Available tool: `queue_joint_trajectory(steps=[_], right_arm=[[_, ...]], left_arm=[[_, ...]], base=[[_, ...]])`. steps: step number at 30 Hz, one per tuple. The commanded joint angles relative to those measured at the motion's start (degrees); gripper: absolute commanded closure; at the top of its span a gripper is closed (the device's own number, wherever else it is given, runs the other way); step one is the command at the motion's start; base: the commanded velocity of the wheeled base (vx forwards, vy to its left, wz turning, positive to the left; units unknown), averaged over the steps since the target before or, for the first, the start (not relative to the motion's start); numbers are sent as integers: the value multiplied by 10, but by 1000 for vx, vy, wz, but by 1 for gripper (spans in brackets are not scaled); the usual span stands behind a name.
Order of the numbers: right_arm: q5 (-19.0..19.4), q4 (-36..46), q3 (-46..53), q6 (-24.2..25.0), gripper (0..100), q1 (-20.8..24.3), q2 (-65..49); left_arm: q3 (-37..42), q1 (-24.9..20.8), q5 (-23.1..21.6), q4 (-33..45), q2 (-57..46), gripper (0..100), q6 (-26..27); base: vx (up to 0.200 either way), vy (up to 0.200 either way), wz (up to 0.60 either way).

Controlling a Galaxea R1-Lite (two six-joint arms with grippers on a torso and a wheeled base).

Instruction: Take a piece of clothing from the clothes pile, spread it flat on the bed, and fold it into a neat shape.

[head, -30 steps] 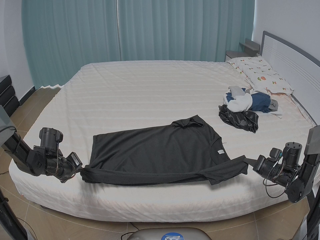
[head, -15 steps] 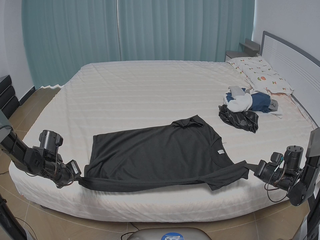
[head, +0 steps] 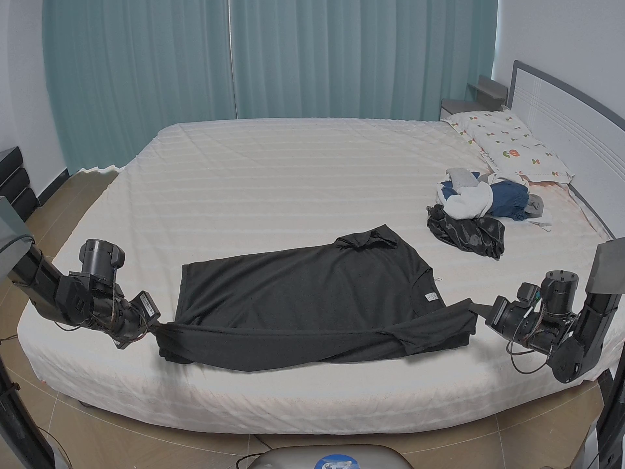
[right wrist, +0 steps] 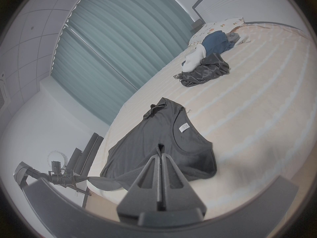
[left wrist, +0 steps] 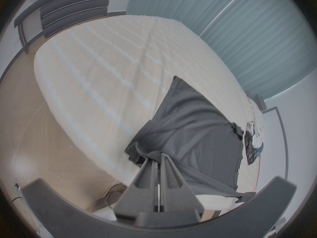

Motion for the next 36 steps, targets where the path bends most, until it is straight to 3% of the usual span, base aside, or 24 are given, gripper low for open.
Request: queue_joint_trajectory(steps=[1,11,25,36], right_arm=[[0,34,-75,0,100,1,54],[-1,113,-203,0,100,4,114],[-11,136,-308,6,100,8,188],[-11,124,-331,10,100,14,222]], left_arm=[[-29,3,0,-47,61,100,-20],[-70,-1,7,-147,145,100,-62],[-133,-3,48,-150,204,100,-89],[-134,-5,48,-150,205,100,-90]], base=[[0,0,0],[0,0,0],[0,0,0],[0,0,0]])
